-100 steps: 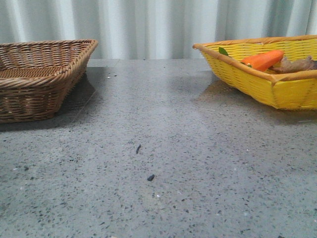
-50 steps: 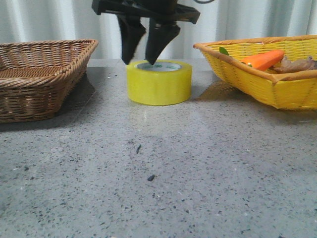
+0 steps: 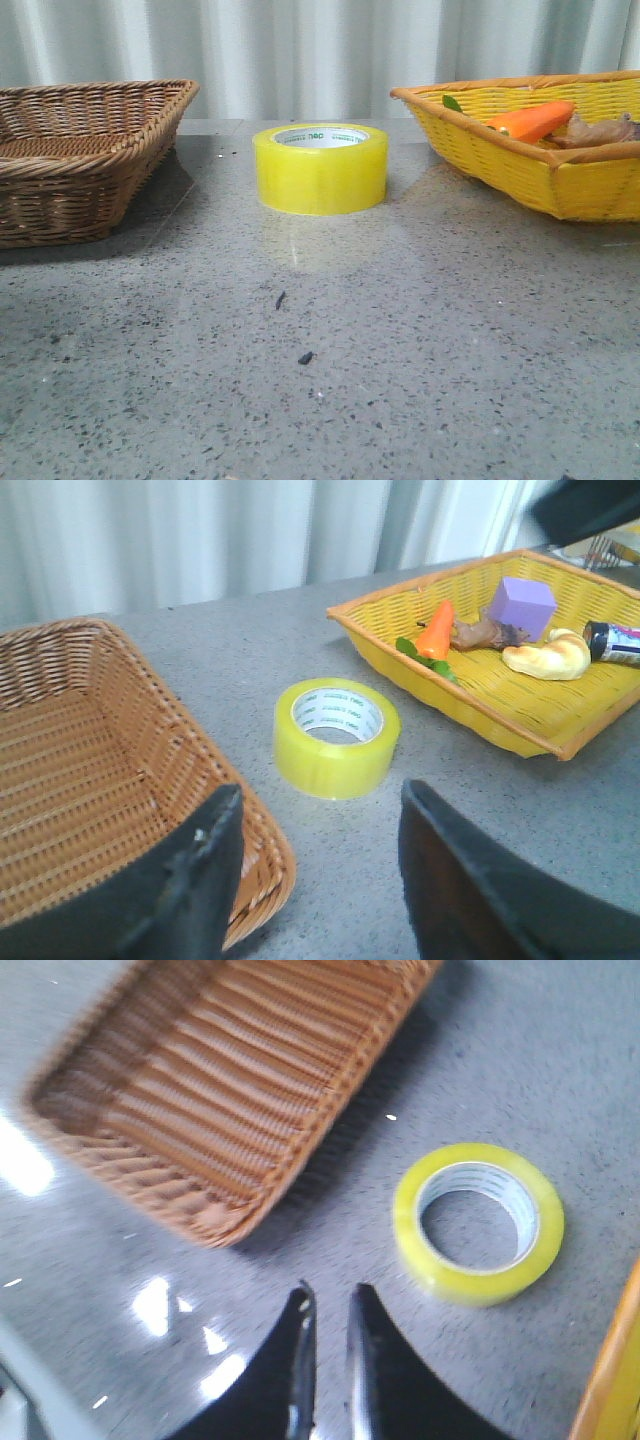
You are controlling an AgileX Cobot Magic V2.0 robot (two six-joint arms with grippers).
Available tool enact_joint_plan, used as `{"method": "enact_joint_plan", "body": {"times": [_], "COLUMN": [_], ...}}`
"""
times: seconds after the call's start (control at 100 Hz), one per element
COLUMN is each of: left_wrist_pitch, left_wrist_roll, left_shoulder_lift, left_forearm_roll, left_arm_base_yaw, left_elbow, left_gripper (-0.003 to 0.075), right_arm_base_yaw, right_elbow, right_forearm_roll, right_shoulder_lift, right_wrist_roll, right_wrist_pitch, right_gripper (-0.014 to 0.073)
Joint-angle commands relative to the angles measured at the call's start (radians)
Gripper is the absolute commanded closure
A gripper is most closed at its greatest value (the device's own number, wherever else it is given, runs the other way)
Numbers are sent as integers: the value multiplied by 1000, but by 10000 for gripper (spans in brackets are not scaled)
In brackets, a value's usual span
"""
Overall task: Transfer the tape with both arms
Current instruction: 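Lower the left gripper over the tape roll and grasp its rim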
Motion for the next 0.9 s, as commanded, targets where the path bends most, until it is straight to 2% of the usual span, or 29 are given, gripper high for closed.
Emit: {"method": "enact_joint_plan", "body": {"times": [0.0,0.11,0.24,0.38,0.5,0.6,0.74,0.89], "left_wrist_pitch": [-68,-68,-44,85,187,245,323,323], "left_wrist_roll": [5,5,5,-4,-40,-74,-135,-165], "left_shoulder_lift": [93,217,383,574,729,842,974,1042], "left_forearm_roll": [-26,-26,-24,-24,-24,-22,63,159], "left_arm_base_yaw": [-31,-79,-120,-121,-121,-121,-123,-123], "left_elbow": [-97,-191,-328,-507,-657,-764,-883,-914], "left_gripper": [408,408,408,408,403,403,393,279], "right_arm_base_yaw": [10,10,10,10,10,10,10,10], "right_elbow": [70,230,431,634,766,821,838,838], "right_forearm_roll": [7,-38,-91,-116,-188,-237,-239,-237], "right_shoulder_lift": [-173,-351,-558,-777,-930,-1012,-1039,-1039], "right_wrist_roll": [-5,-5,-5,5,115,184,185,185], "right_wrist_pitch": [-29,-49,-138,-254,-319,-292,-241,-236], "right_gripper": [650,650,650,650,650,650,650,650]}}
